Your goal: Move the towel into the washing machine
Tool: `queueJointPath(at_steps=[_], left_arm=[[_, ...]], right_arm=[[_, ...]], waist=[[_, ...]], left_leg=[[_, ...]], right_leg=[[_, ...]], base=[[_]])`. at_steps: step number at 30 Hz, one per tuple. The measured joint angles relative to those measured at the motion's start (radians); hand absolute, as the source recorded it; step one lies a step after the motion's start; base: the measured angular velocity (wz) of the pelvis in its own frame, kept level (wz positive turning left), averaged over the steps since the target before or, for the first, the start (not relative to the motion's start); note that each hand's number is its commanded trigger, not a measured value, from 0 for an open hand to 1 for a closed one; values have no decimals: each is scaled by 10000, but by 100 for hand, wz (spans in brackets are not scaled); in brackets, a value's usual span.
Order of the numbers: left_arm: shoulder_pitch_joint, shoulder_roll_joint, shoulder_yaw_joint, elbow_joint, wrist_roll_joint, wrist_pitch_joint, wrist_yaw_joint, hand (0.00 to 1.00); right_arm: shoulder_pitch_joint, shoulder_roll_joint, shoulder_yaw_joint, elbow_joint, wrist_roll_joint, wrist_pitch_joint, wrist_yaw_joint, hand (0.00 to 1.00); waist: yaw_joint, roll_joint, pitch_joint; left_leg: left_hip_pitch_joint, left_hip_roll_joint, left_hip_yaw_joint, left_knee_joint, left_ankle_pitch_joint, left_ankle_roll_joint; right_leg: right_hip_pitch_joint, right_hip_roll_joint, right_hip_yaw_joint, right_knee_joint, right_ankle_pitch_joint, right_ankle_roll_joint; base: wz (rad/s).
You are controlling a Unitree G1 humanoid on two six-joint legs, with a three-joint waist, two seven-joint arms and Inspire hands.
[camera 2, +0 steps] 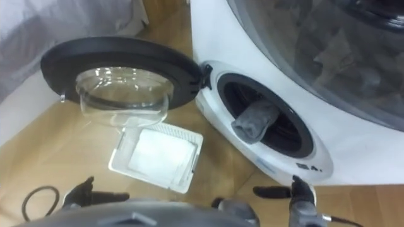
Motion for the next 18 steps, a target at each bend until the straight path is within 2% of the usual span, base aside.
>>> queueJointPath(at_steps=[6, 10, 13, 18], left_arm=[[311, -241, 697, -134, 13, 218, -72, 0], [391, -283, 843, -130, 20, 453, -62, 0], [405, -286, 944, -131, 20, 676, -22, 0], [382, -277, 1112, -130, 58, 878, 35, 0]], right_arm=[[334, 193, -335, 9, -403, 178, 317, 0], [369, 208, -514, 199, -431, 257, 650, 0], [348, 209, -534, 212, -420, 489, 866, 0], [322, 235, -494, 230, -411, 780, 1176, 0]], waist=[[-33, 21, 16], [-51, -19, 39], [-47, -98, 24], [-16, -265, 64]], left_leg=[[415, 11, -35, -113, -32, -55], [706, 9, -28, -252, -37, -74], [827, -1, -28, -322, -33, -81], [940, -9, -29, -330, -33, -82]], right_leg=[[473, 74, 25, -165, -3, 2], [642, 115, 161, -230, -18, 7], [679, 119, 197, -230, -41, 28], [862, 107, 217, -232, -55, 50]], base=[[0], [-3], [-1], [-2]])
